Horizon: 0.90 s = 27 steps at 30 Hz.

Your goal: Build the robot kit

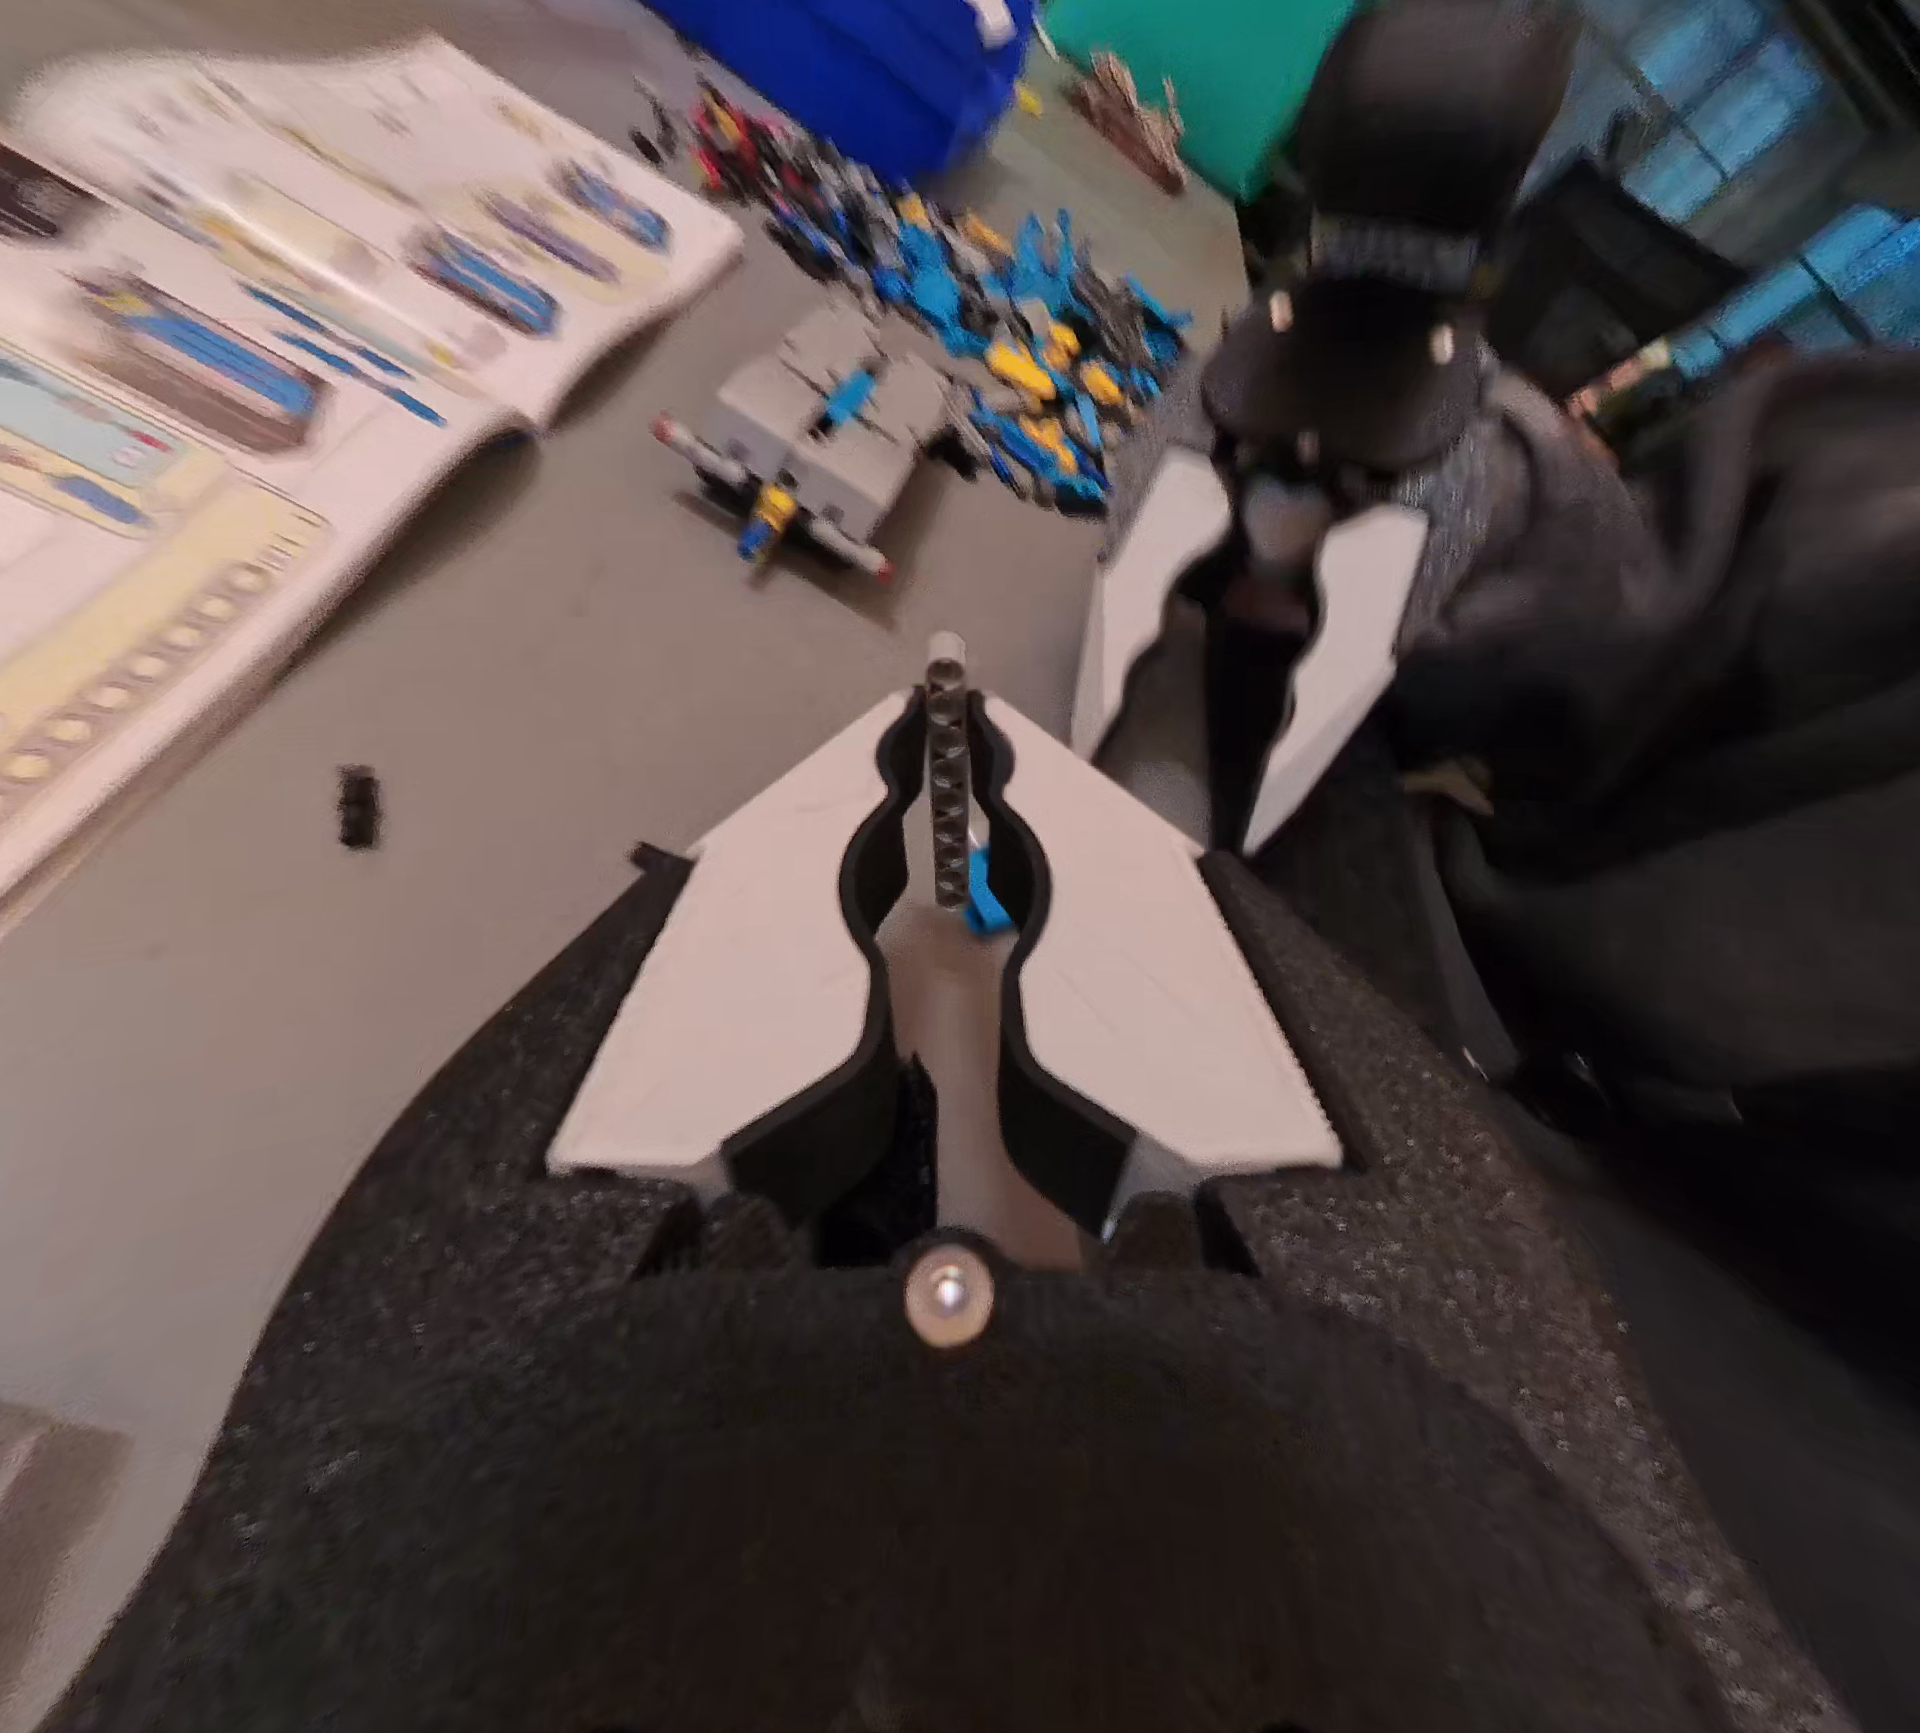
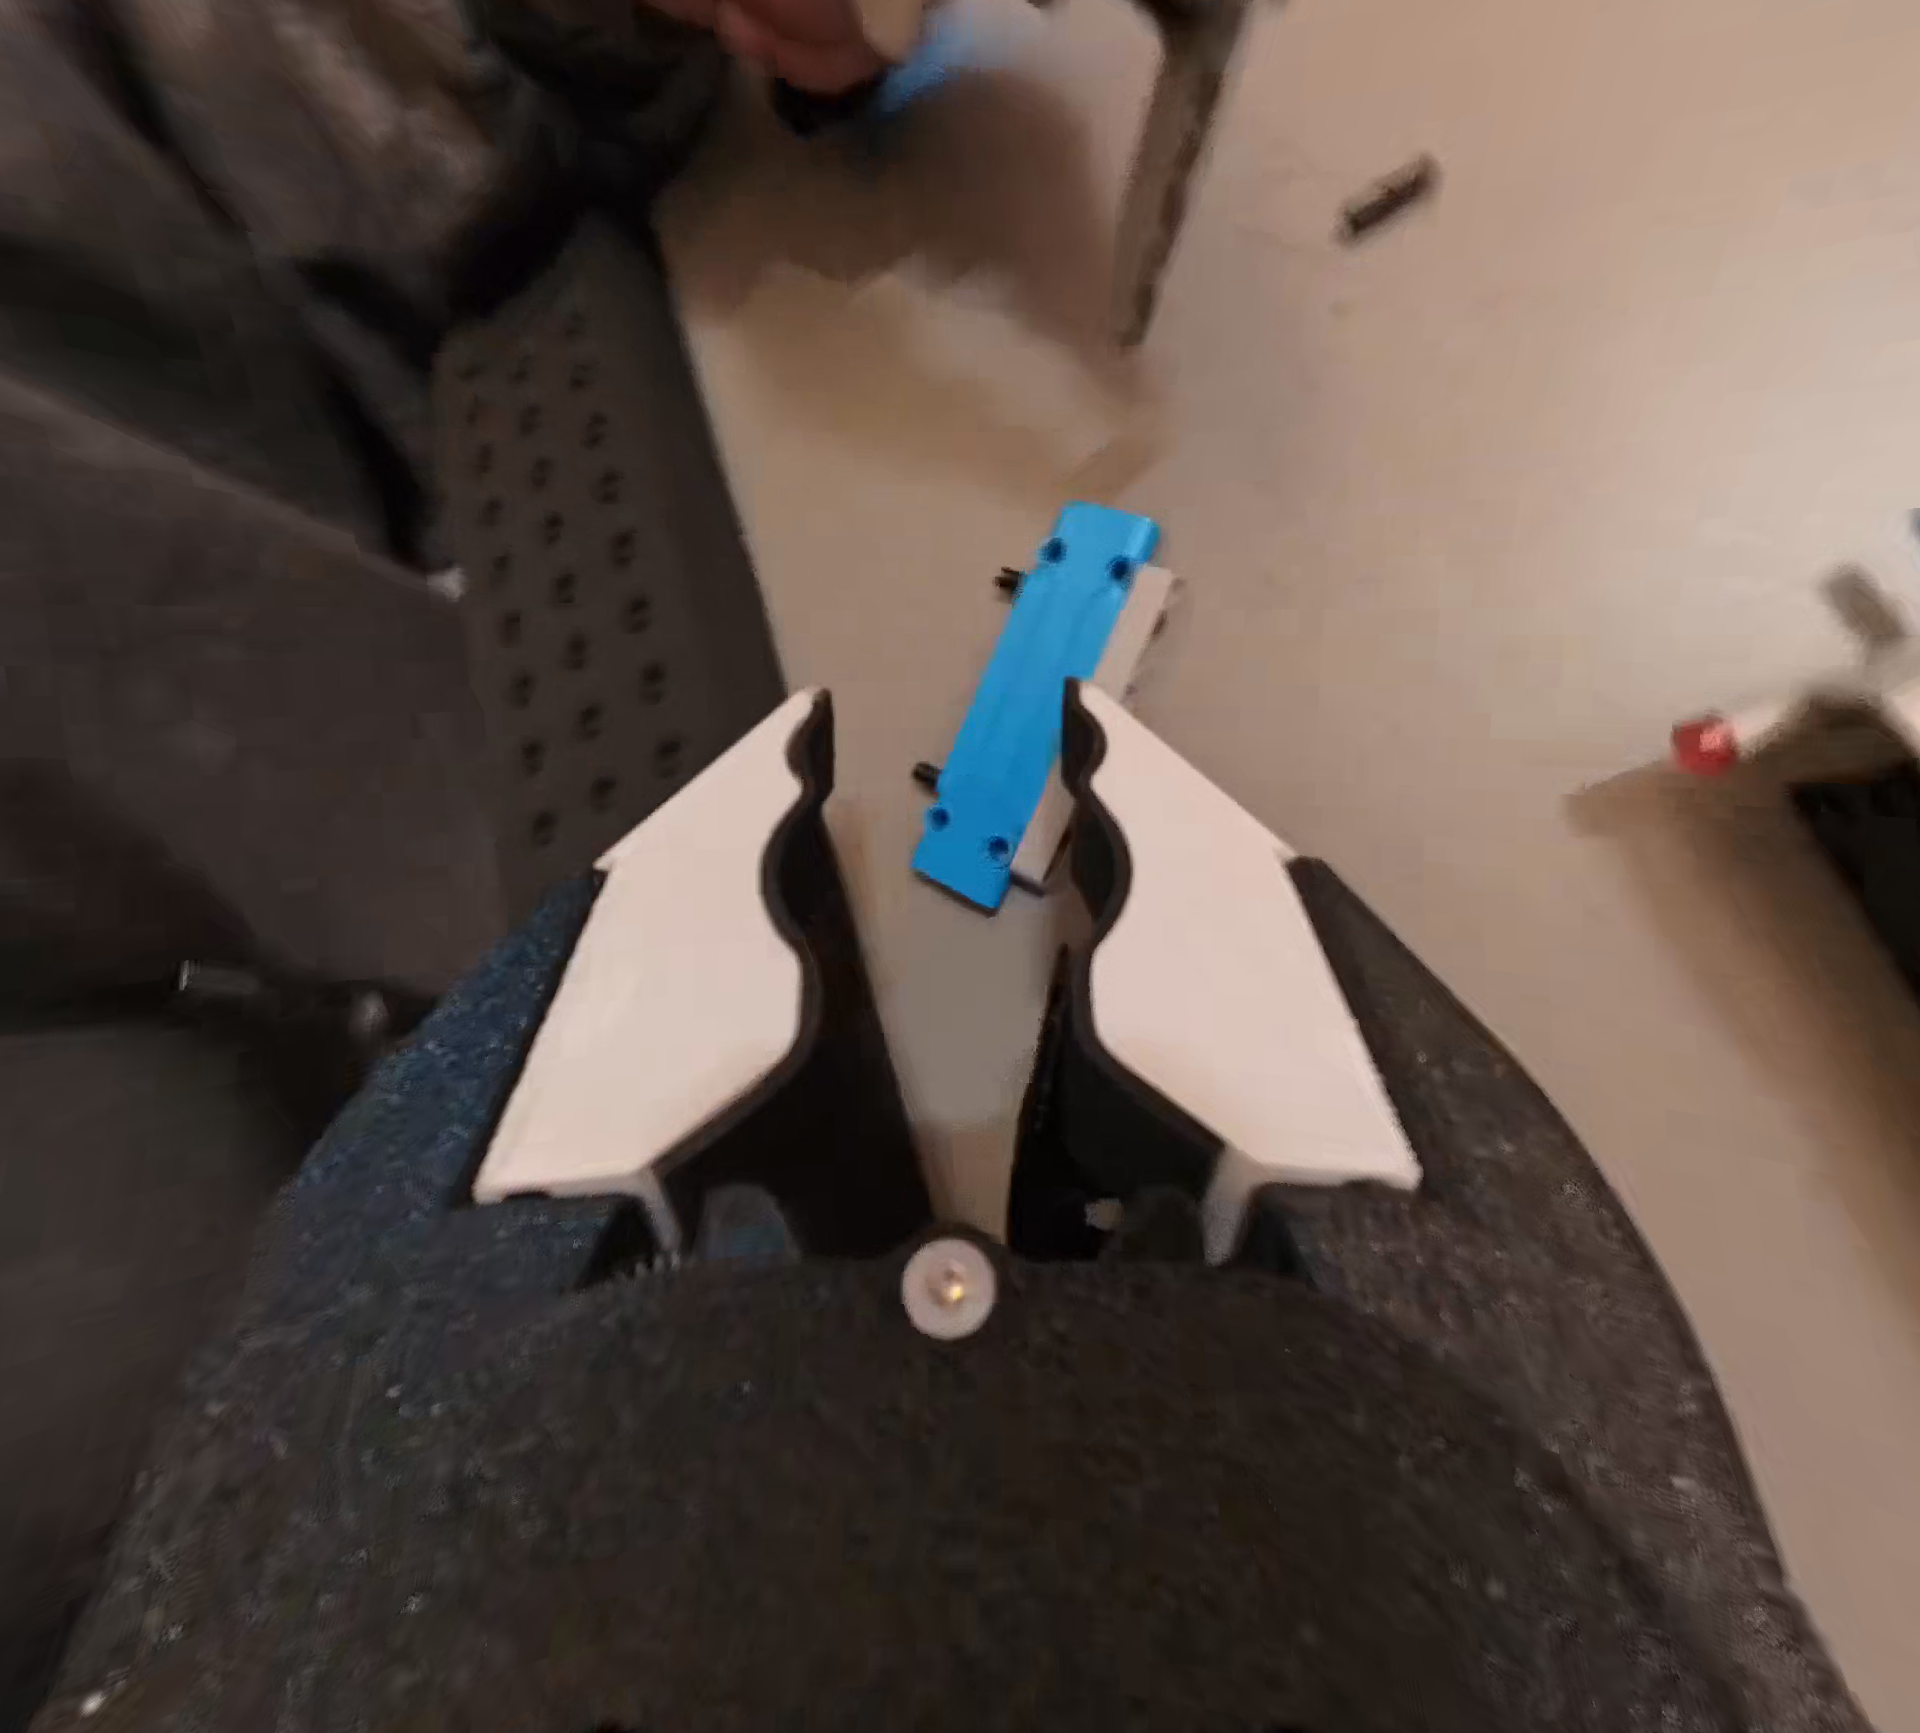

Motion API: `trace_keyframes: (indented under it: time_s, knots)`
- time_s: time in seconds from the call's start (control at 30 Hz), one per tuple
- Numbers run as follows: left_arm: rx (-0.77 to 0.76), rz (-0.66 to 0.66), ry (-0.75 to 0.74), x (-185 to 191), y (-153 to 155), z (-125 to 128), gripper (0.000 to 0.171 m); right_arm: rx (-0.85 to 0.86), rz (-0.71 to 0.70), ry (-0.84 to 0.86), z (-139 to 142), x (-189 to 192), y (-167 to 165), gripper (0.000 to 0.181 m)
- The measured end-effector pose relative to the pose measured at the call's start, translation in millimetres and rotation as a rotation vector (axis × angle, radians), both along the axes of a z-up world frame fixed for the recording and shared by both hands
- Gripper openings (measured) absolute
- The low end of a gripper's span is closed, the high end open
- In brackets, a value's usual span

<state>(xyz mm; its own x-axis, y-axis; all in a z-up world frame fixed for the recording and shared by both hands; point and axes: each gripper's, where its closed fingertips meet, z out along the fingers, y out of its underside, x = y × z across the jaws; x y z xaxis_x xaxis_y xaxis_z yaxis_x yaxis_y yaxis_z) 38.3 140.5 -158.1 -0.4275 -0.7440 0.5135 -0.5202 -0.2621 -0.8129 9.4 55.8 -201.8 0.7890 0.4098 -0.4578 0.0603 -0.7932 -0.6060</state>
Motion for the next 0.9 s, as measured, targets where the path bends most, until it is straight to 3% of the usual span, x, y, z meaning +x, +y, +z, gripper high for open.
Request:
trace_keyframes:
  time_s: [0.1,0.2,0.33,0.47,0.67,0.9]
  knots:
    - [0.006,-0.062,0.043,-6,-9,-5,0.006,0.2,0.316,-0.167,7,3,-10,0.052]
    - [0.019,-0.082,0.051,-8,-11,-9,0.006,0.18,0.537,-0.313,-3,13,-14,0.063]
    - [0.011,-0.091,0.042,-8,-10,-7,0.006,0.199,0.699,-0.444,-14,28,1,0.089]
    - [-0.025,-0.218,0.062,-23,-21,-5,0.006,0.225,0.861,-0.499,-29,12,4,0.096]
    - [-0.103,-0.279,0.124,-31,-23,-6,0.006,0.249,0.944,-0.461,-37,-1,6,0.097]
    - [-0.155,-0.196,0.146,-22,-8,-7,0.006,0.221,0.9,-0.502,-36,-1,9,0.092]
